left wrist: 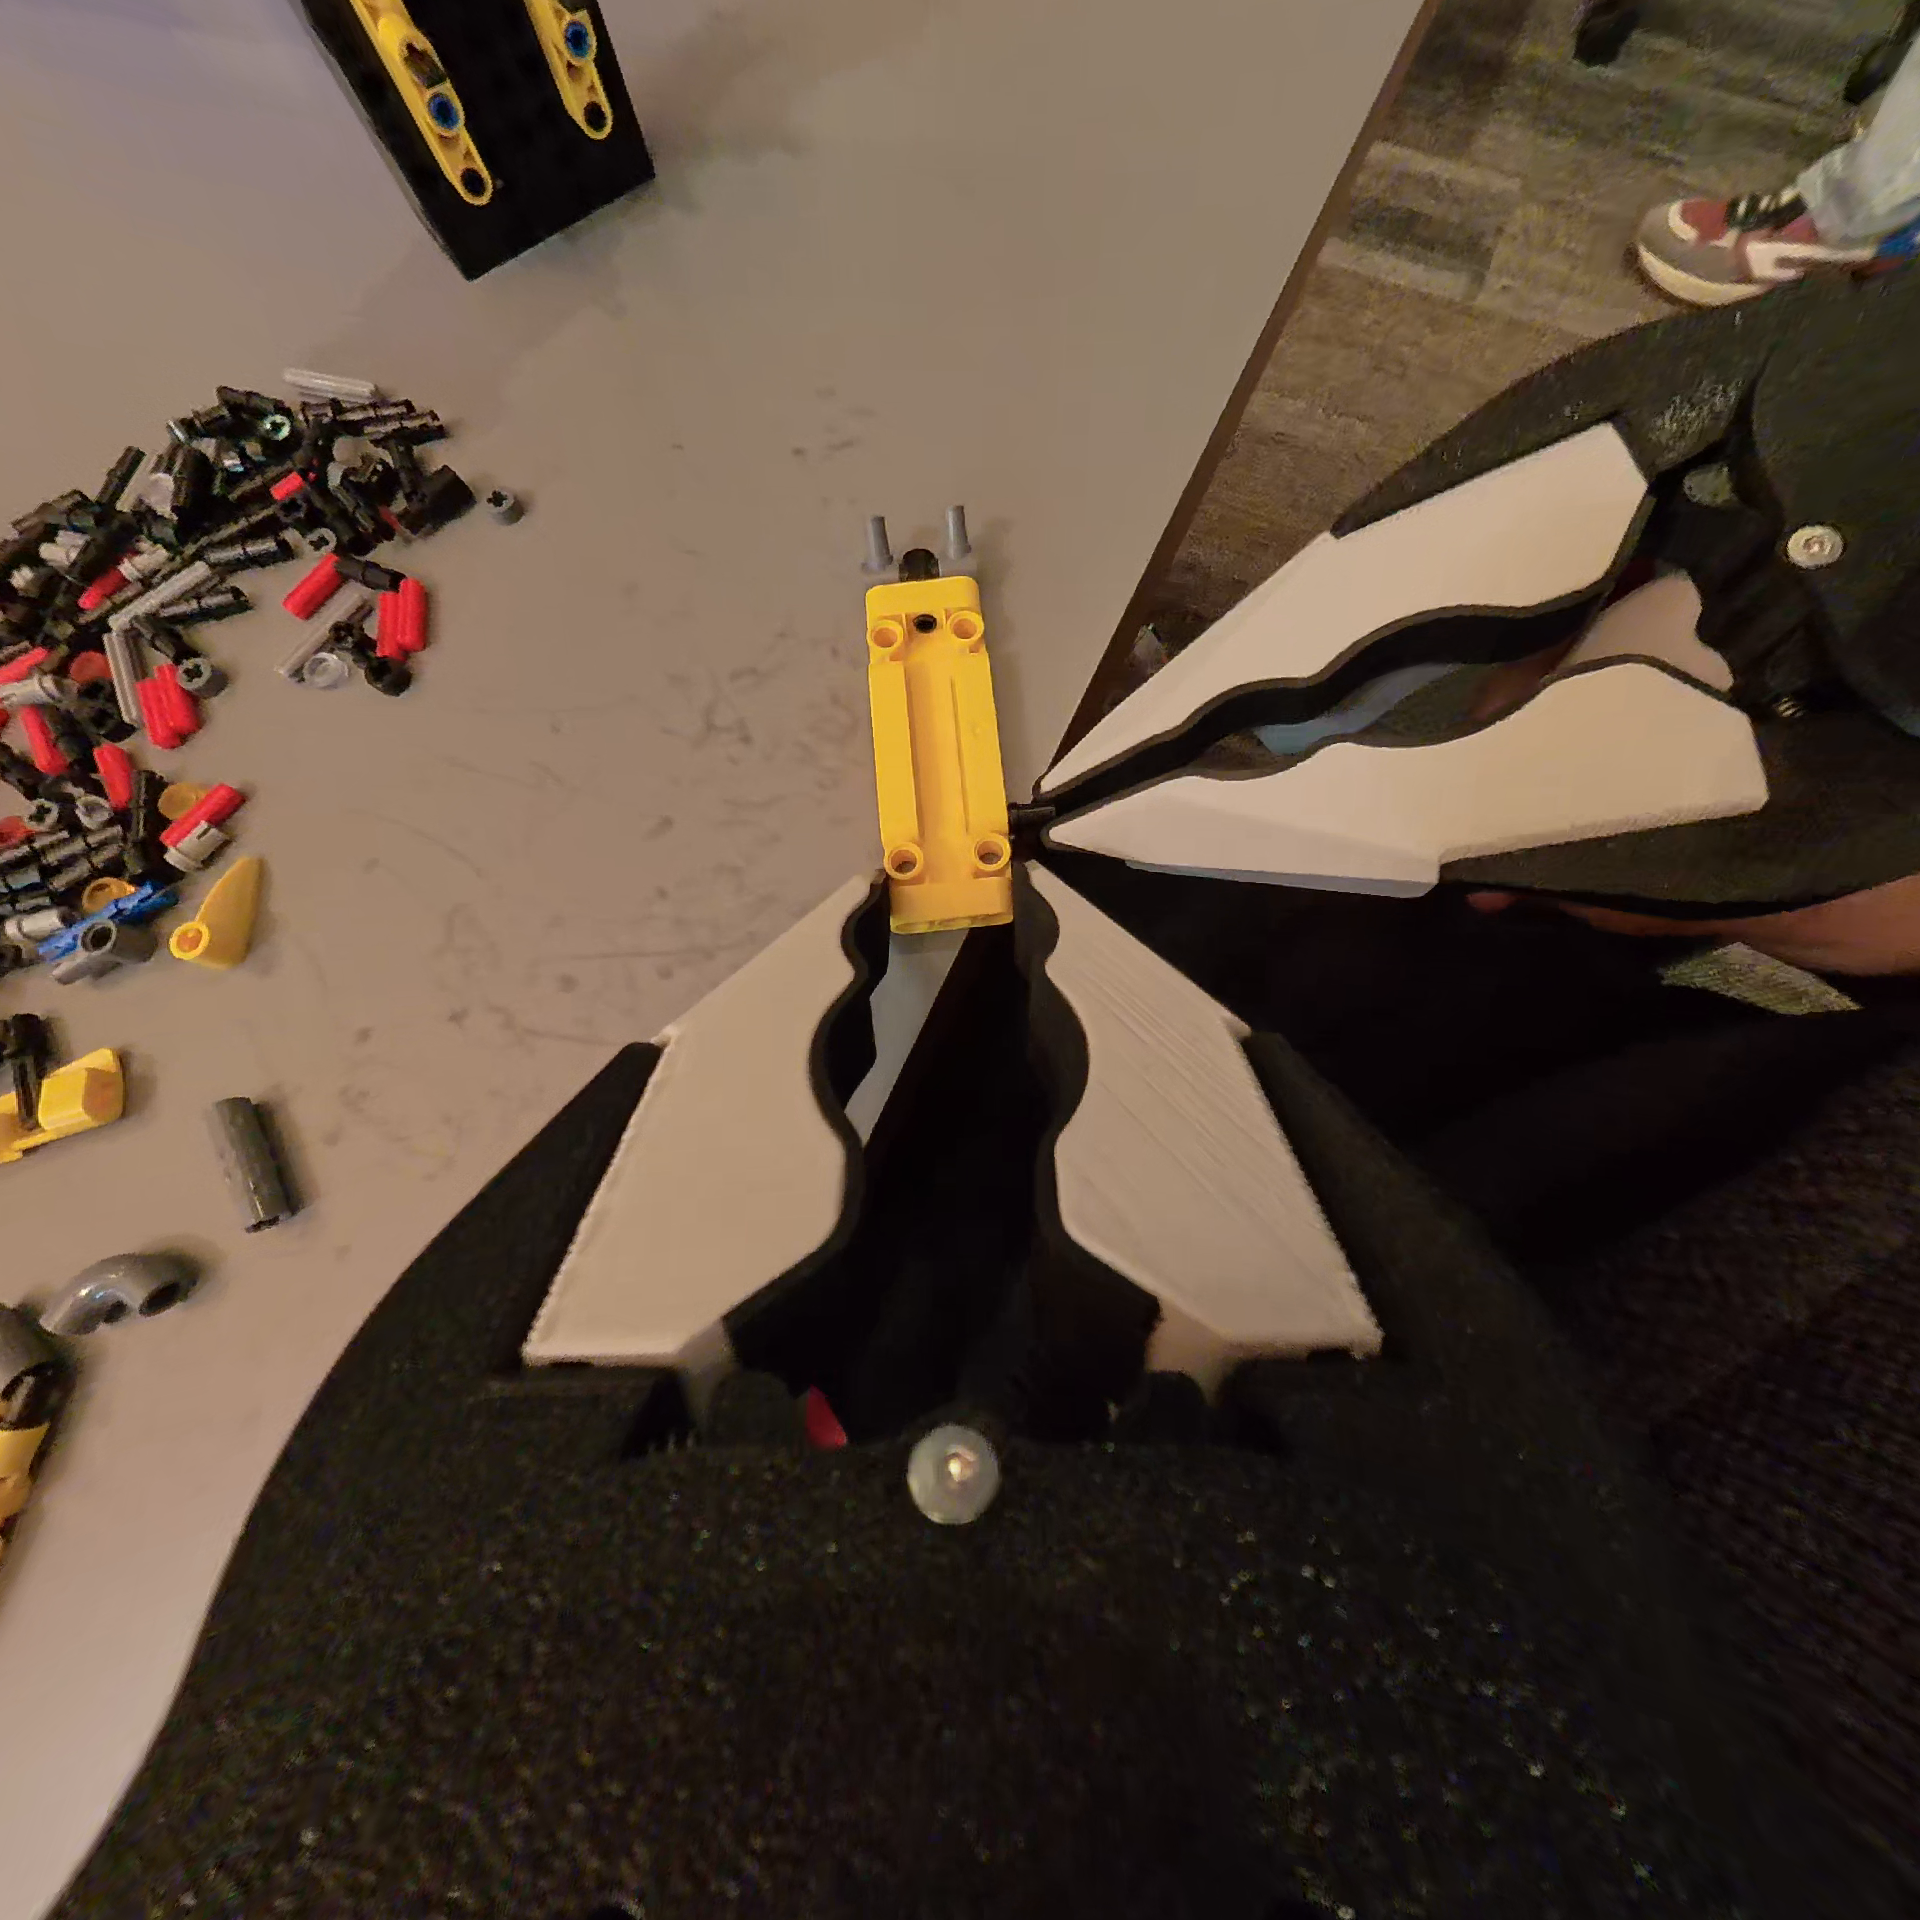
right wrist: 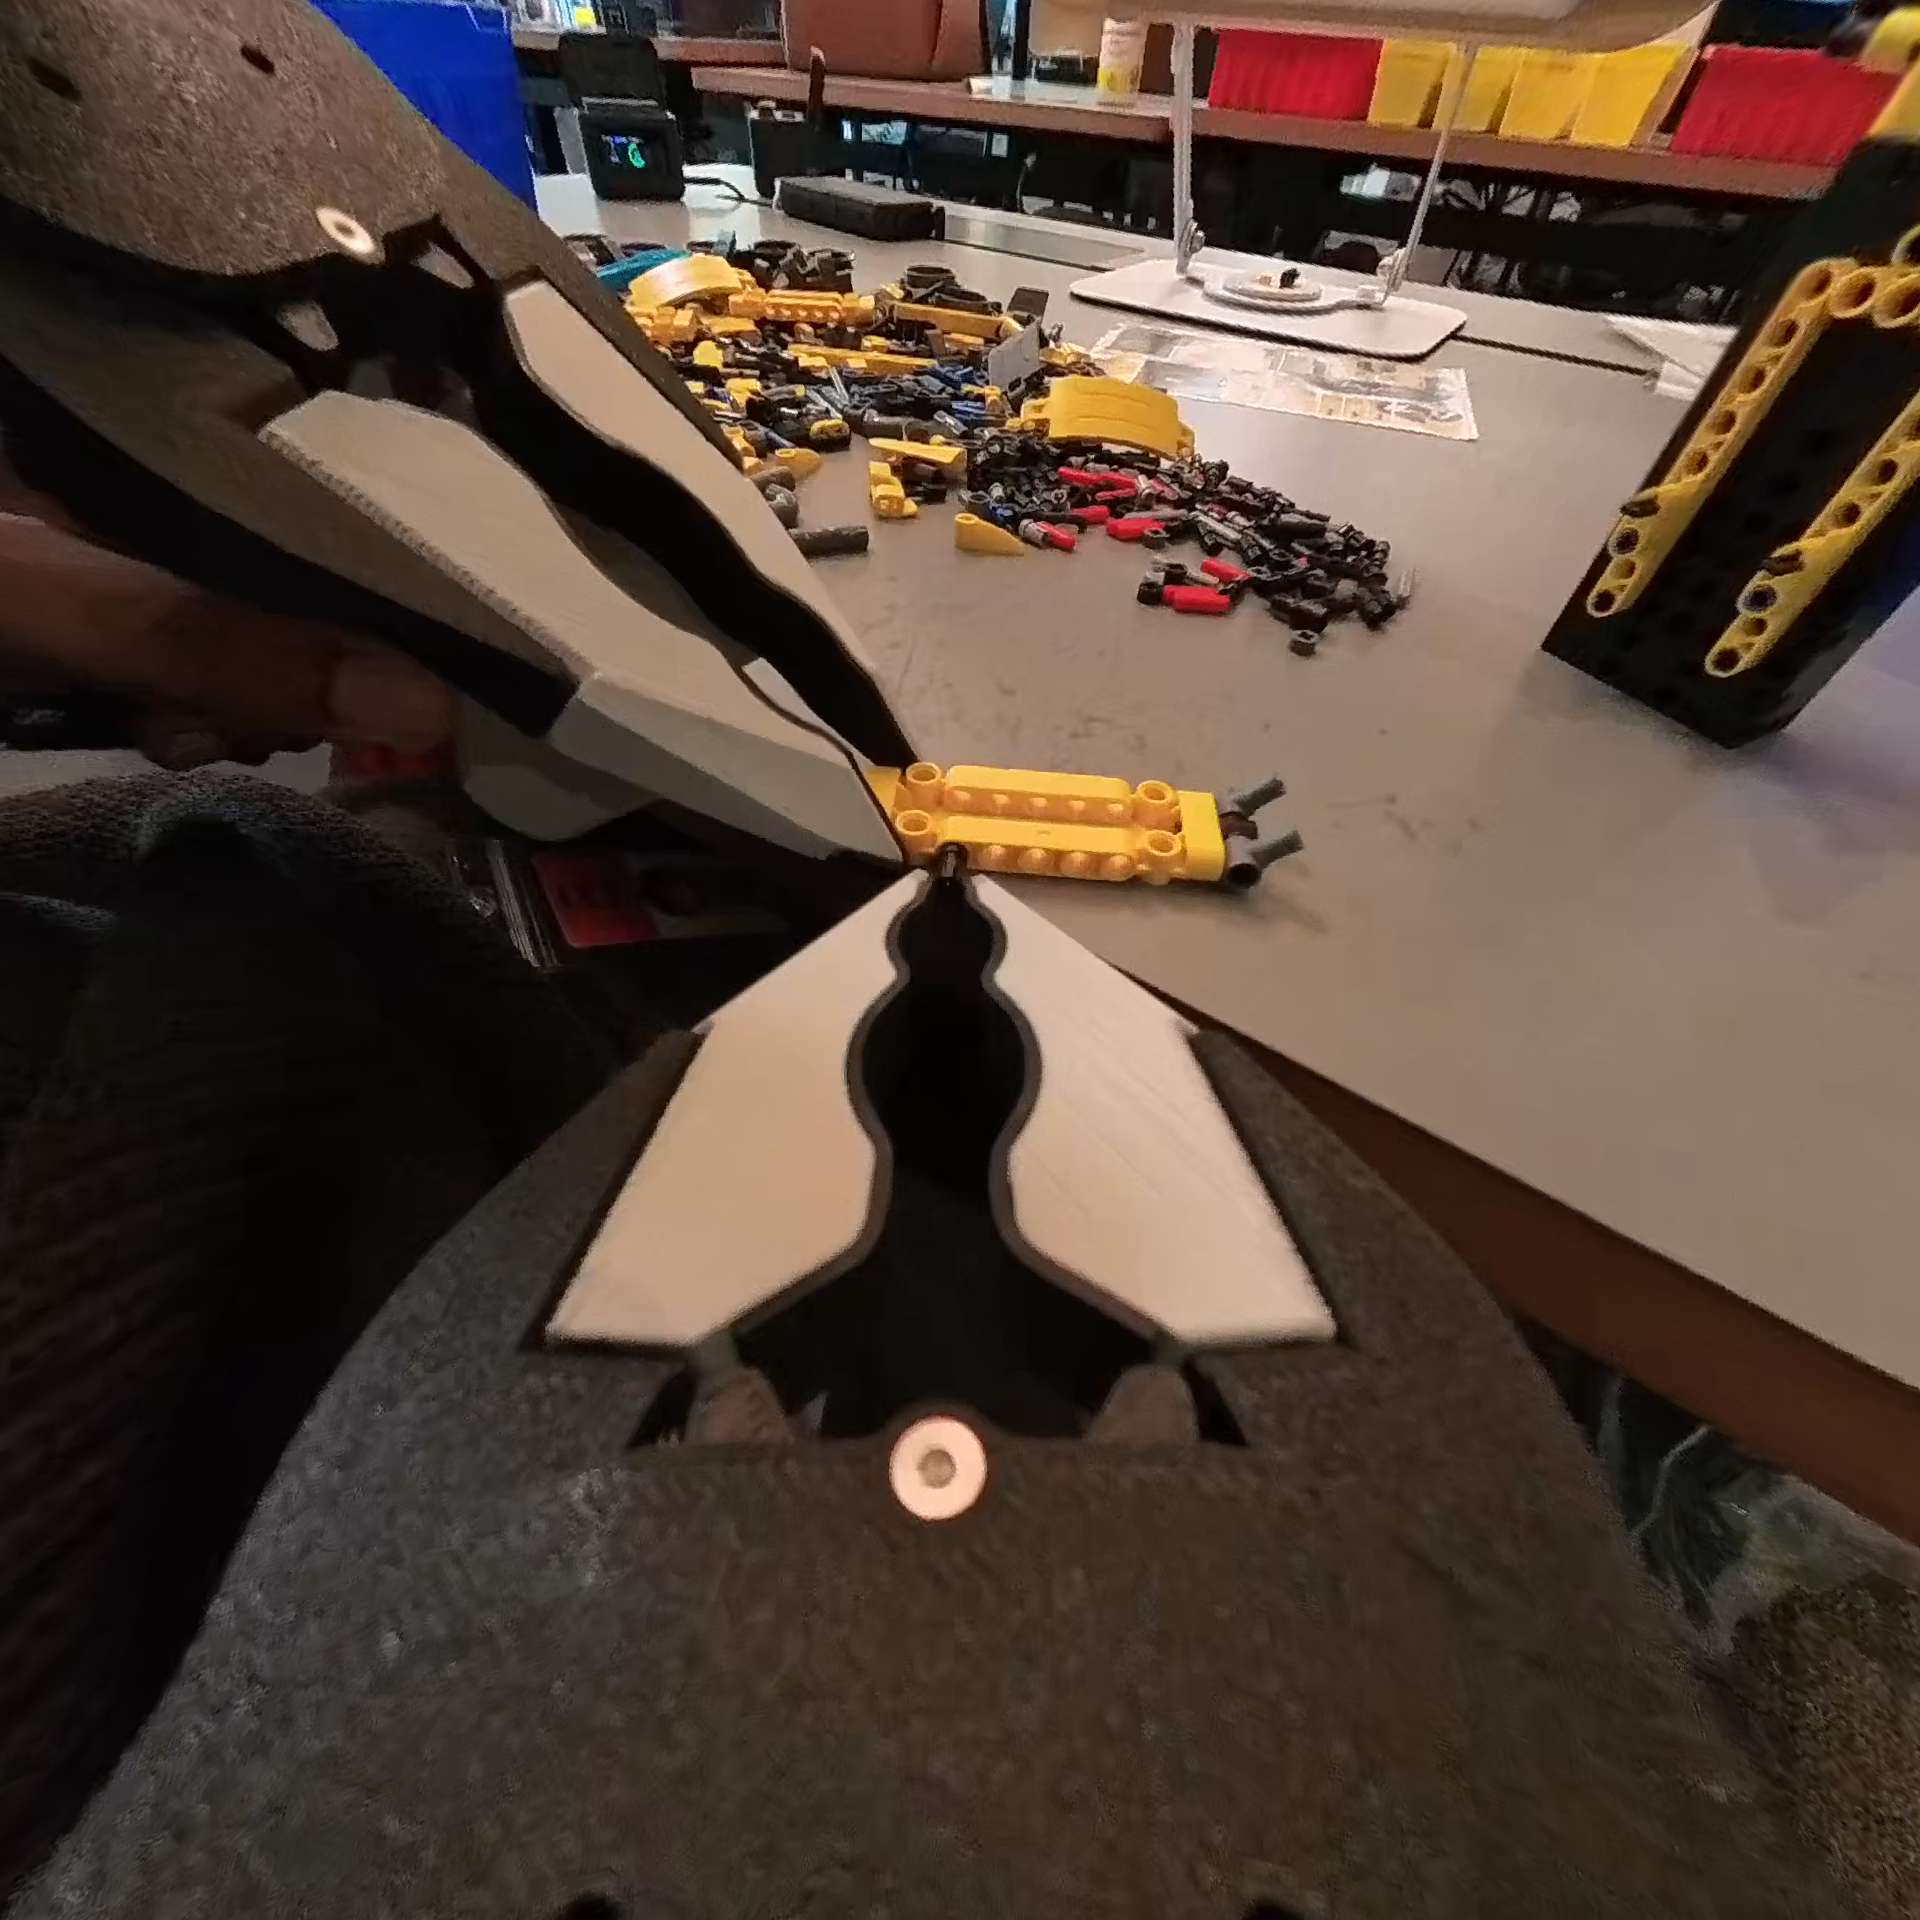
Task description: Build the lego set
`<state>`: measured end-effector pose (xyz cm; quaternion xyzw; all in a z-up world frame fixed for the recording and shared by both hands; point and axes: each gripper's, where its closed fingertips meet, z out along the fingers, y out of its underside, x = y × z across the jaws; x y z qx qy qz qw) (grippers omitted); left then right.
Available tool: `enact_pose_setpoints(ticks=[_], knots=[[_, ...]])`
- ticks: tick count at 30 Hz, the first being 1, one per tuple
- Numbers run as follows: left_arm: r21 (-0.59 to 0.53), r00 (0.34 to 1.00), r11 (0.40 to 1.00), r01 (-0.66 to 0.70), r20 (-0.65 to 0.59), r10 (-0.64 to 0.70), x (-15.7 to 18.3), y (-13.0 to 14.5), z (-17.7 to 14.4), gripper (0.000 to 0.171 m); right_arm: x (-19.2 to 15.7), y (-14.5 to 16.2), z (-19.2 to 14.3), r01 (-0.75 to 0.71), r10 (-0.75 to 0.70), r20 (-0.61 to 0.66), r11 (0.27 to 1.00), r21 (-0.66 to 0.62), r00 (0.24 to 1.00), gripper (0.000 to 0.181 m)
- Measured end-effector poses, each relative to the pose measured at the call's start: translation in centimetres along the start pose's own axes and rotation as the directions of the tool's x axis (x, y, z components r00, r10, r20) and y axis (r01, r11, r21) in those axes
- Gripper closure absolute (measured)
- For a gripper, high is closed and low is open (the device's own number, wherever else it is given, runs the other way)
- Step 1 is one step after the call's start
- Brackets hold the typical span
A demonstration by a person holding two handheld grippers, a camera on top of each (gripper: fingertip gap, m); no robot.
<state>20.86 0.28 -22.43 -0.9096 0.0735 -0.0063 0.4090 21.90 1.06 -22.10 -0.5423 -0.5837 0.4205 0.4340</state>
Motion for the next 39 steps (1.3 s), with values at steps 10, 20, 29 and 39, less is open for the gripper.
enact_pose_setpoints(ticks=[10, 20, 29, 39], knots=[[0.005, 0.992, 0.992, -0.128, -0.014, 0.128, 0.0, 0.1, 0.0, 0.147, -0.1, -0.1, 0.2, -0.002, 0.004, 0.035, 0.997, -0.074, 0.999, 0.179], [-0.033, 0.999, 0.999, 0.004, -0.043, -0.005, -1.8, 0.1, -0.1, 0.148, 0.1, -0.5, 1.7, 0.006, 0.002, 0.066, 0.992, -0.127, 0.998, 0.177], [0.018, 0.985, 0.995, 0.1, -0.146, -0.096, -2.0, 0.4, -0.7, 0.142, 2.8, -1.5, 4.0, 0.107, -0.09, 0.073, 0.954, -0.279, 0.993, 0.178], [0.128, 0.925, 0.95, 0.286, -0.296, -0.239, -3.3, -1.1, -2.5, 0.141, 4.1, -4.2, 3.7, -0.112, 0.133, 0.122, 0.98, -0.164, 0.984, 0.154]])
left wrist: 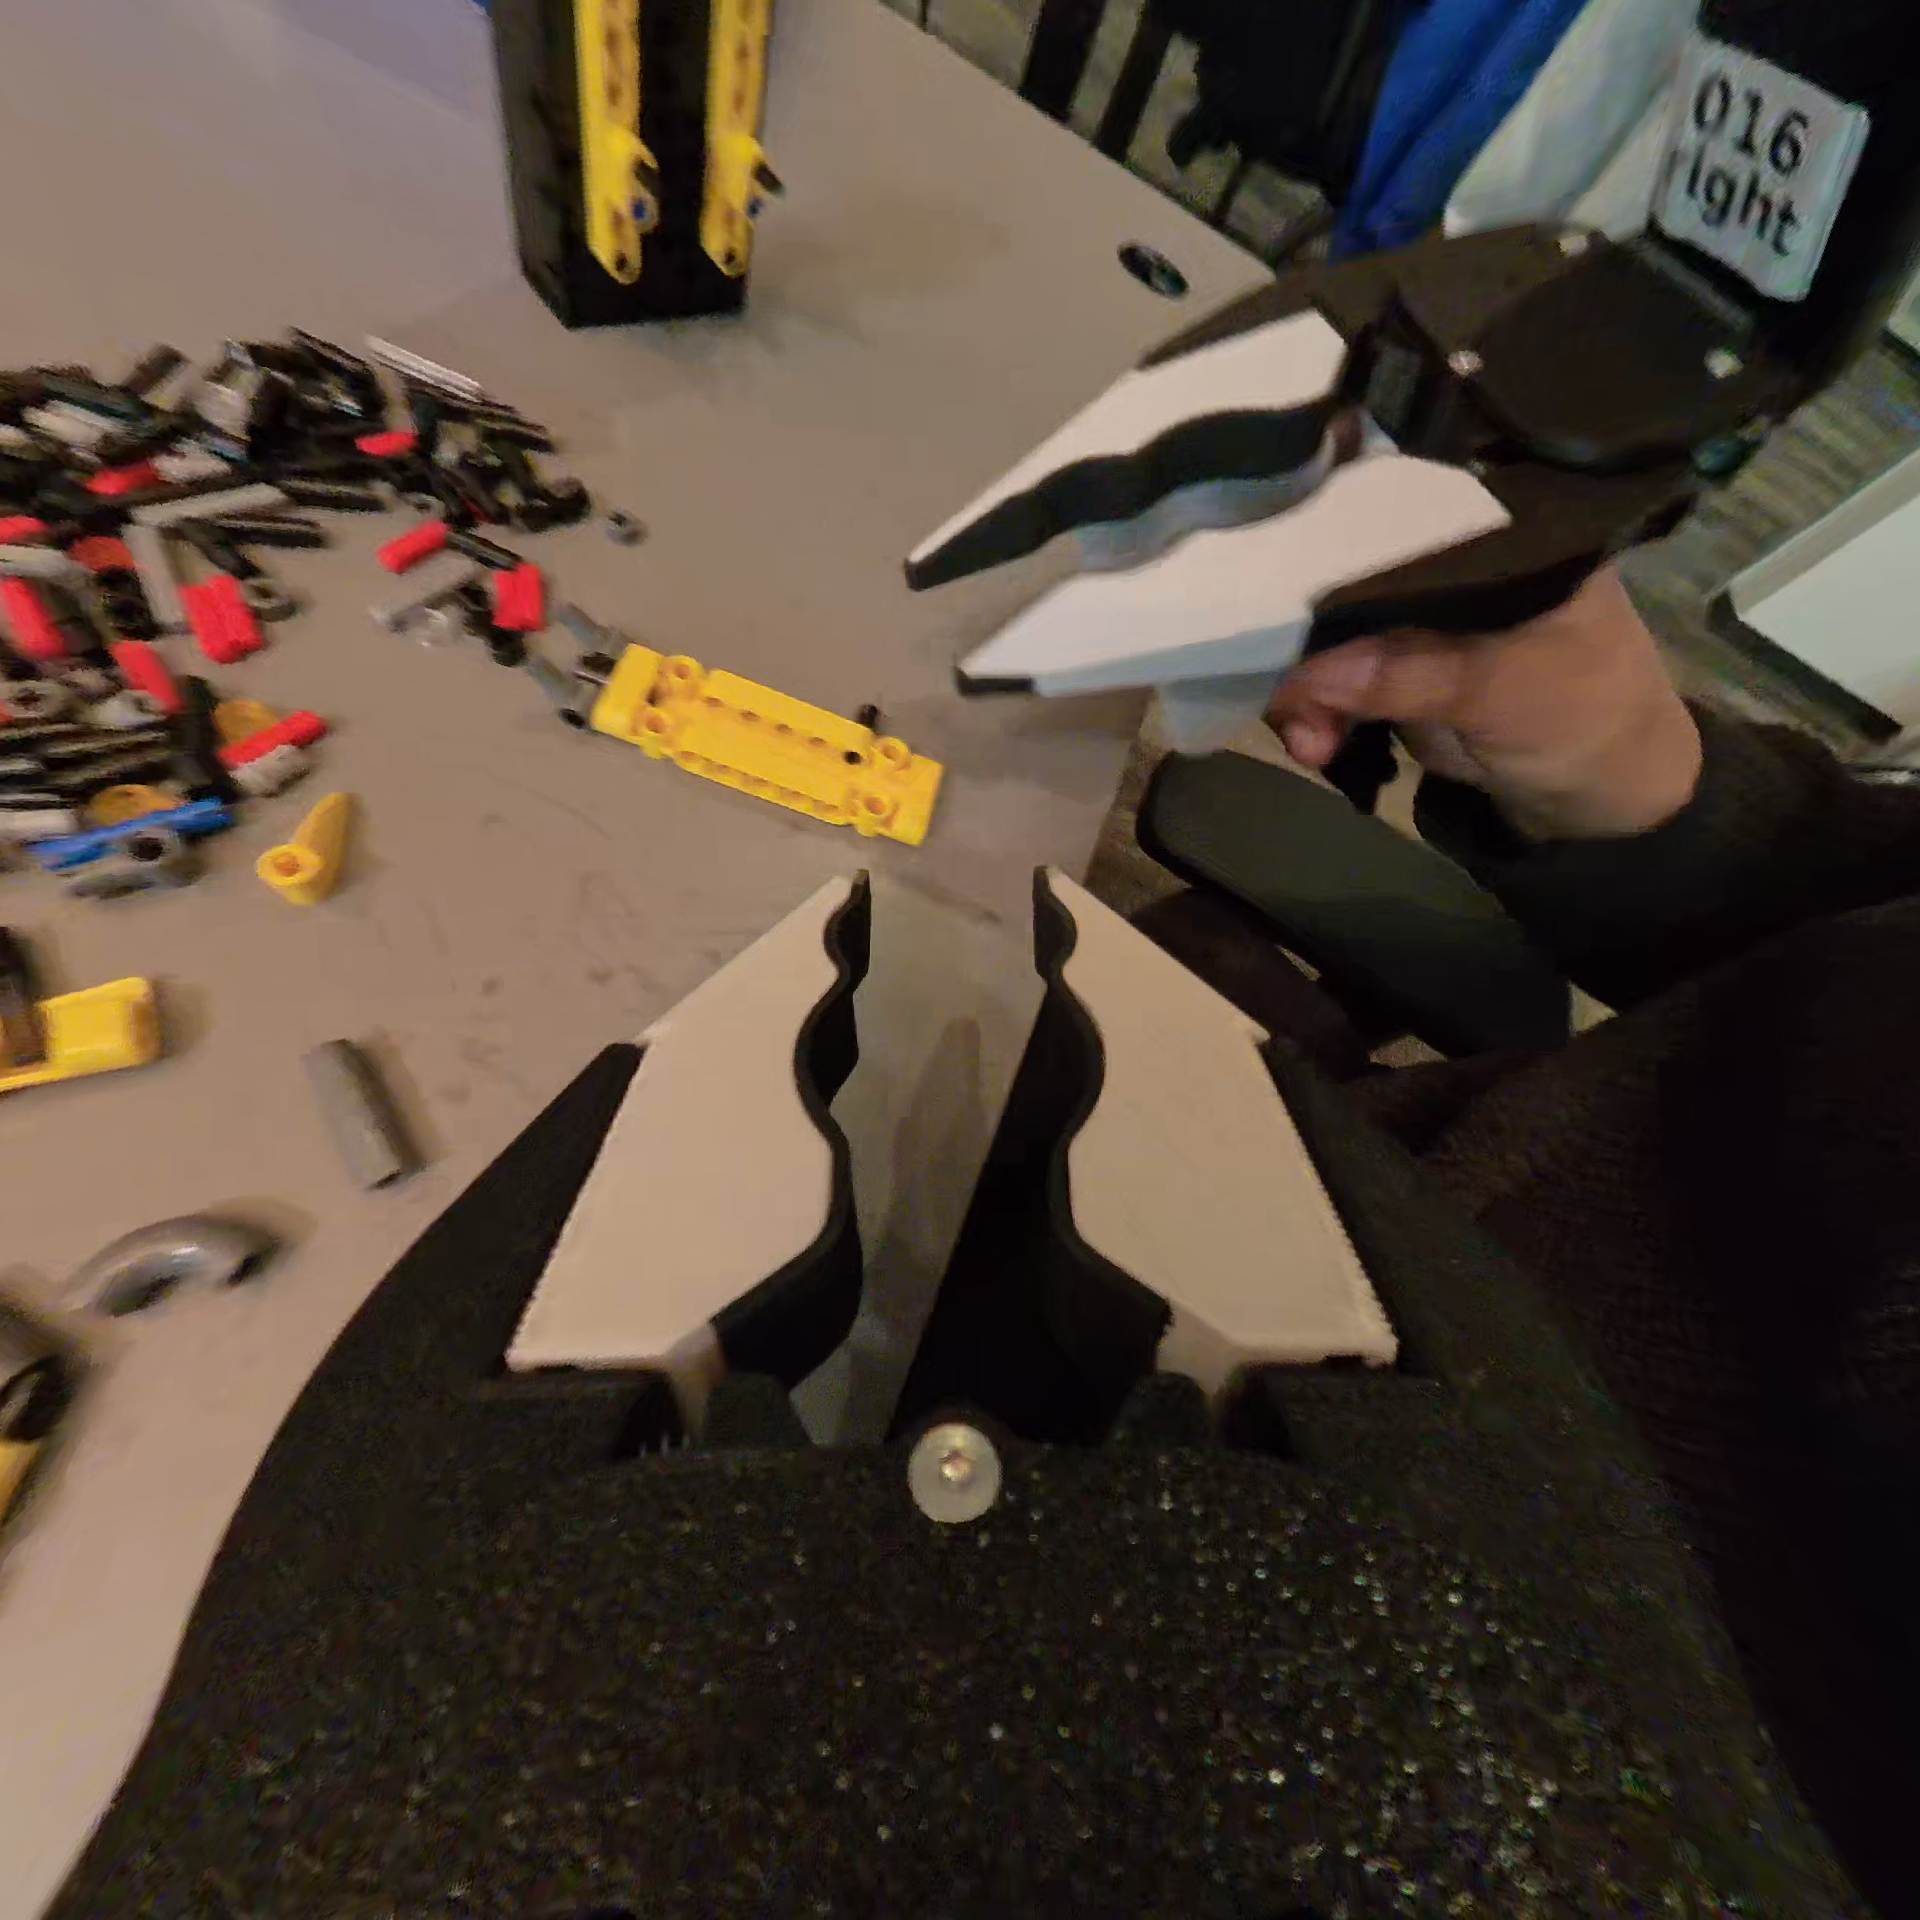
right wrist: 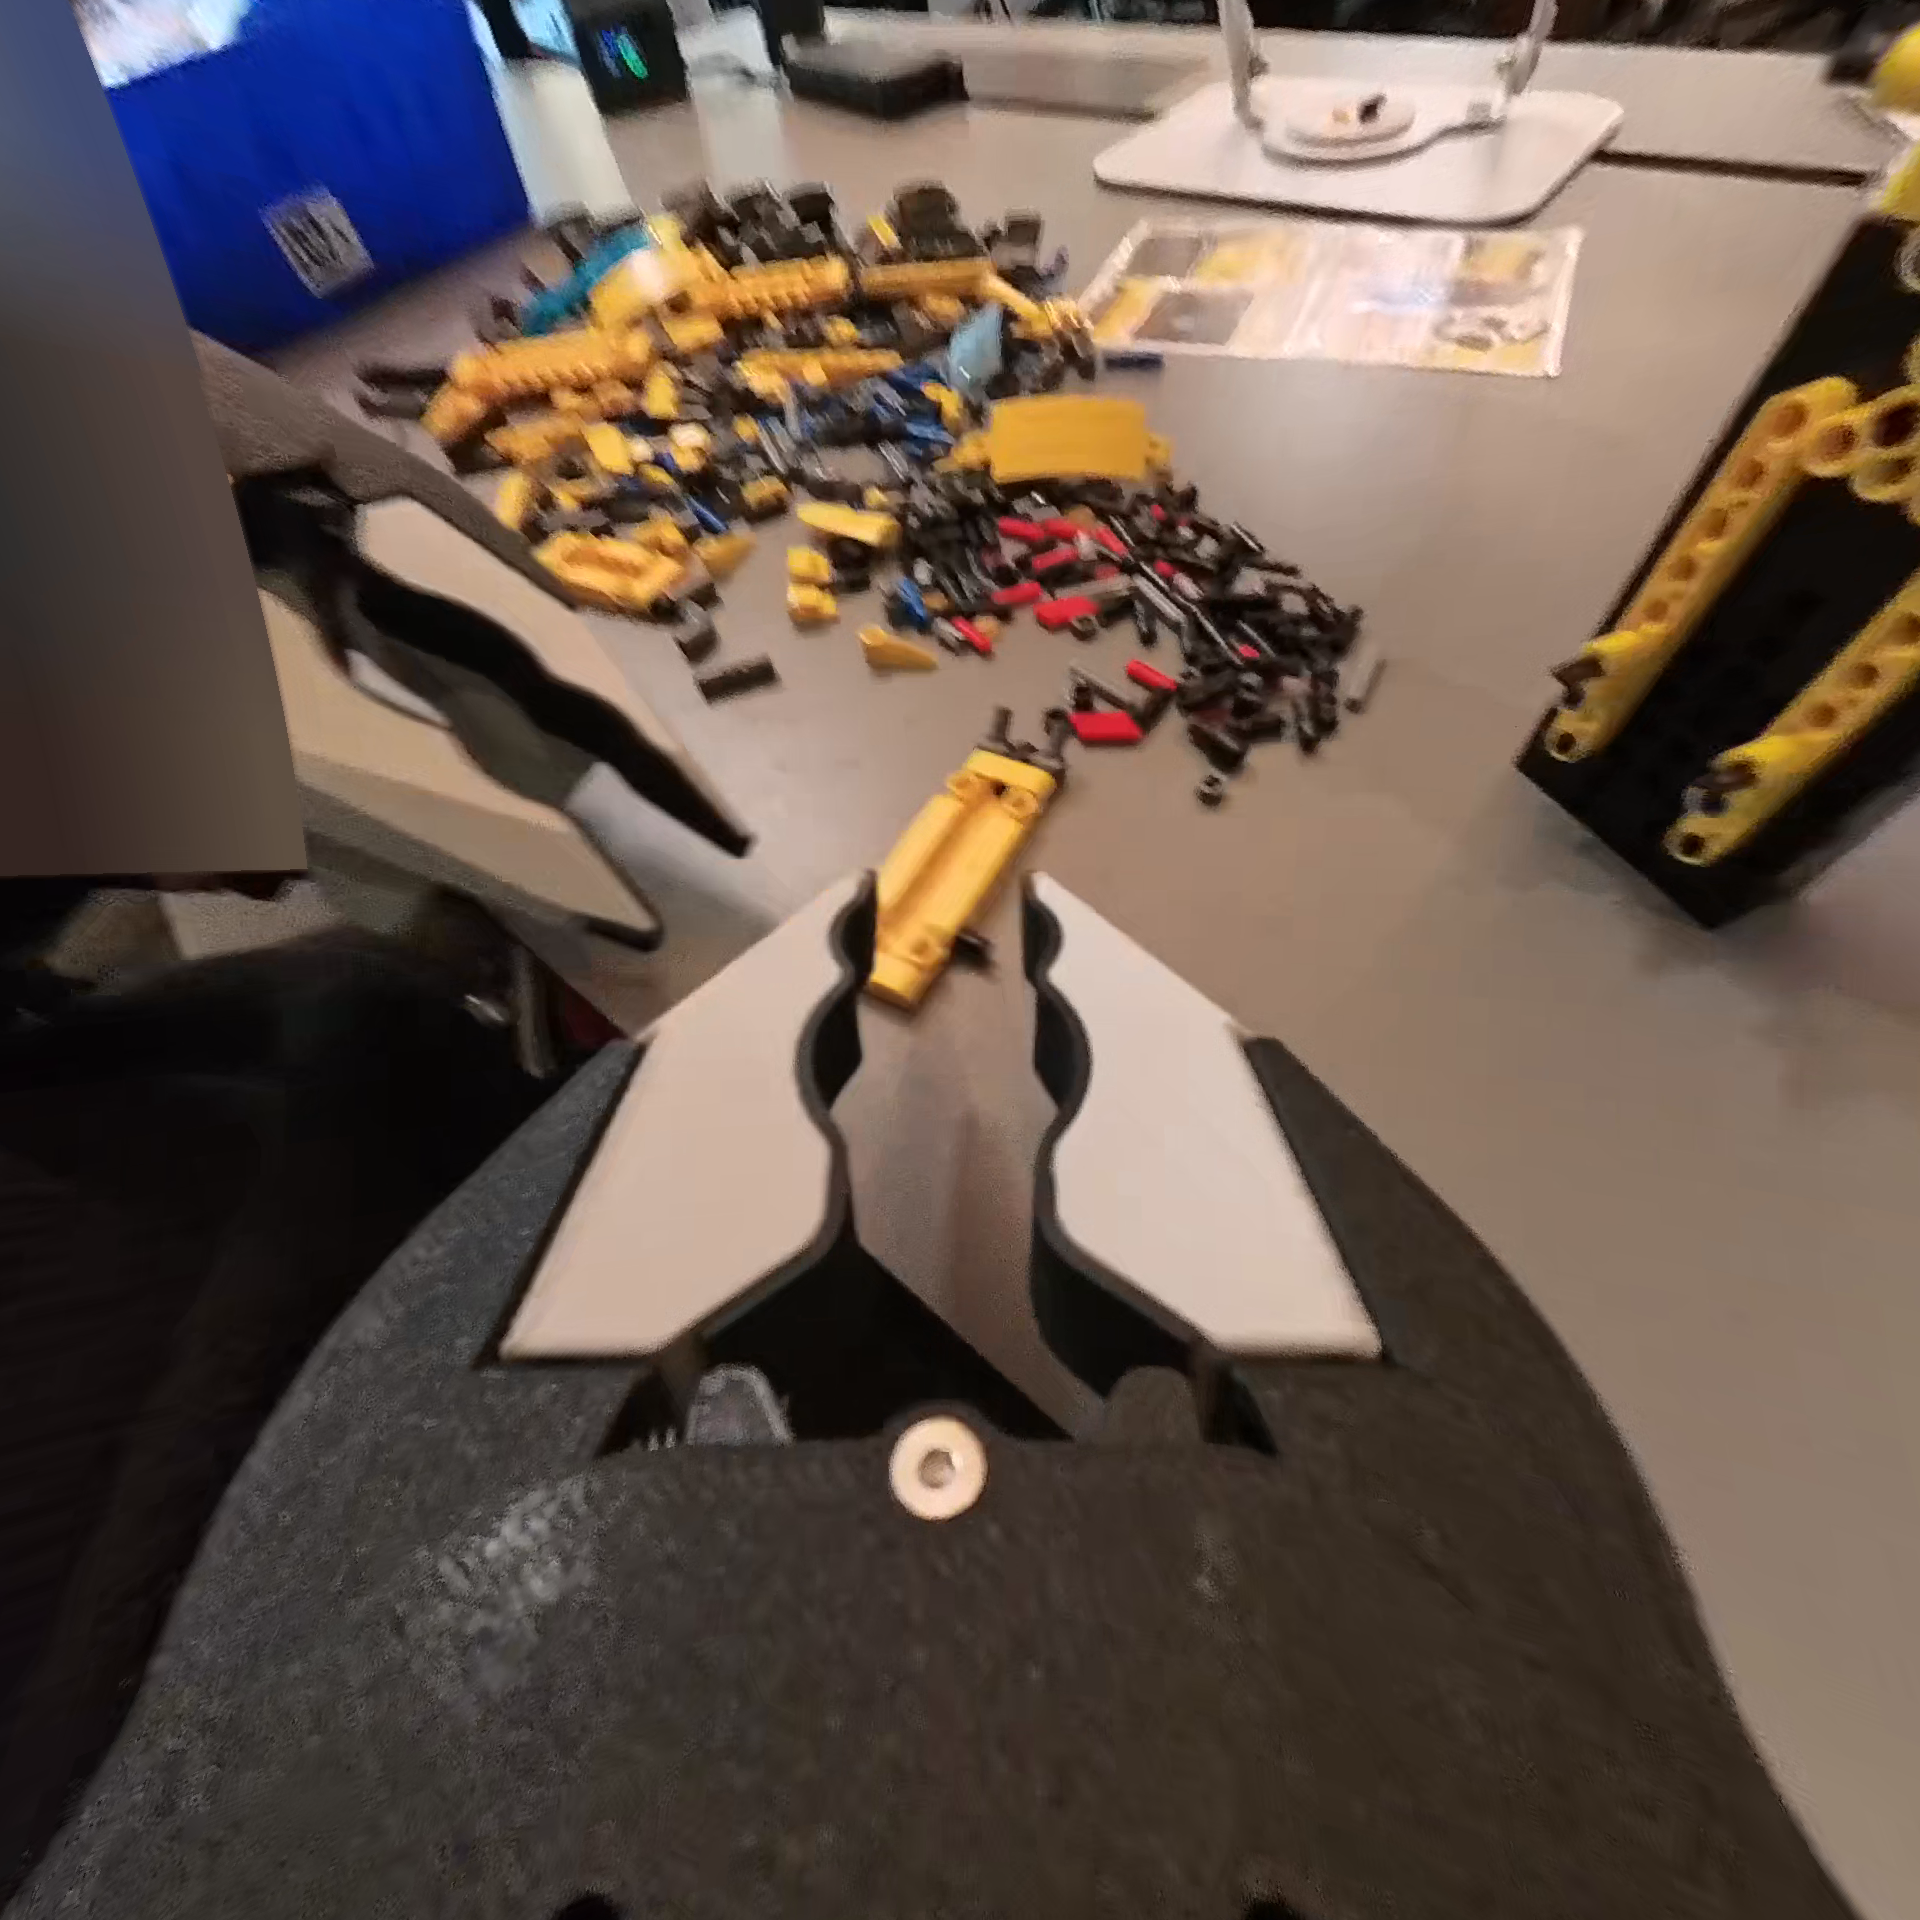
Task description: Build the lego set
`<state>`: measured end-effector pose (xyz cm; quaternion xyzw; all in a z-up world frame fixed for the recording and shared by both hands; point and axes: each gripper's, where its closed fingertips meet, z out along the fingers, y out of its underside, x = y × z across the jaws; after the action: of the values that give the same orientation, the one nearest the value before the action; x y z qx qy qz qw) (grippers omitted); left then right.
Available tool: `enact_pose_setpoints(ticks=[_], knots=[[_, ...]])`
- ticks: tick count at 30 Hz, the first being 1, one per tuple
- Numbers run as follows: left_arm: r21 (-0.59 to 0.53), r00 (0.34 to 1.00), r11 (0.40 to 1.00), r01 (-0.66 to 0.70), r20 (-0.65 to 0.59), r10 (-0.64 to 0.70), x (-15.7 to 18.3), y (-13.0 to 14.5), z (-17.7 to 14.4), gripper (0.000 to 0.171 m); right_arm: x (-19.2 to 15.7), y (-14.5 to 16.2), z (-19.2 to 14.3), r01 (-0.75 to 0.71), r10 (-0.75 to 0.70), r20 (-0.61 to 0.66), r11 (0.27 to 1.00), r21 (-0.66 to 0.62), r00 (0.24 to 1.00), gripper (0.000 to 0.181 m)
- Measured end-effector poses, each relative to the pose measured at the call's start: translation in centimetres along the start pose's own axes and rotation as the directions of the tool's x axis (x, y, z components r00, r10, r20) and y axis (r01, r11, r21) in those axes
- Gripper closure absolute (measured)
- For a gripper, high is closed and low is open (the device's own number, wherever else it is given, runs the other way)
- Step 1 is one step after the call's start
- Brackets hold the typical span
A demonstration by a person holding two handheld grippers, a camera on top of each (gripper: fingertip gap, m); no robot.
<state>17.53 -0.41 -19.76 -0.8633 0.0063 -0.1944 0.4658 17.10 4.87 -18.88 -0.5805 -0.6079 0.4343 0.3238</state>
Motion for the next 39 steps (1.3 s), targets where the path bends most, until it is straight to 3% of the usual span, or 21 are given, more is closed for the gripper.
enact_pose_setpoints(ticks=[3, 4, 7, 13, 17, 25, 30, 39], knots=[[0.057, 0.999, 0.998, -0.012, 0.035, 0.01, -1.4, -1.1, -0.9, 0.141, -1.5, -0.3, 1.5, 0.02, -0.02, 0.014, 1.0, -0.003, 1.0, 0.117], [0.066, 0.999, 0.998, -0.012, 0.043, 0.009, -1.7, -1.3, -1.1, 0.141, -1.5, 0.3, 2.1, 0.061, -0.061, -0.003, 0.997, -0.048, 0.998, 0.116], [0.075, 0.999, 0.997, 0.006, 0.033, -0.009, -2.2, -1.6, -1.4, 0.141, -0.9, 1.7, 3.5, 0.127, -0.138, -0.049, 0.976, -0.175, 0.989, 0.116], [0.059, 0.999, 0.997, 0.046, -0.03, -0.044, -2.0, -1.5, -1.4, 0.141, -0.7, 2.0, 4.3, 0.135, -0.134, 0.02, 0.957, -0.257, 0.991, 0.128], [0.083, 0.994, 0.994, 0.066, -0.092, -0.059, -1.6, -1.9, -1.5, 0.141, -0.9, 2.0, 4.3, 0.2, -0.176, 0.109, 0.941, -0.274, 0.978, 0.144], [0.043, 0.965, 0.993, 0.106, -0.244, -0.093, -0.1, -2.2, -0.8, 0.141, -1.3, 1.7, 4.8, 0.397, -0.325, 0.284, 0.884, -0.248, 0.902, 0.144], [0.062, 0.955, 0.989, 0.138, -0.271, -0.116, -0.6, -3.1, -0.8, 0.141, -1.3, 1.8, 4.9, 0.373, -0.297, 0.3, 0.896, -0.239, 0.906, 0.144], [0.095, 0.879, 0.956, 0.279, -0.427, -0.214, -0.6, -4.4, -1.5, 0.14, -1.2, 1.8, 4.8, 0.348, -0.275, 0.285, 0.903, -0.25, 0.918, 0.144]])
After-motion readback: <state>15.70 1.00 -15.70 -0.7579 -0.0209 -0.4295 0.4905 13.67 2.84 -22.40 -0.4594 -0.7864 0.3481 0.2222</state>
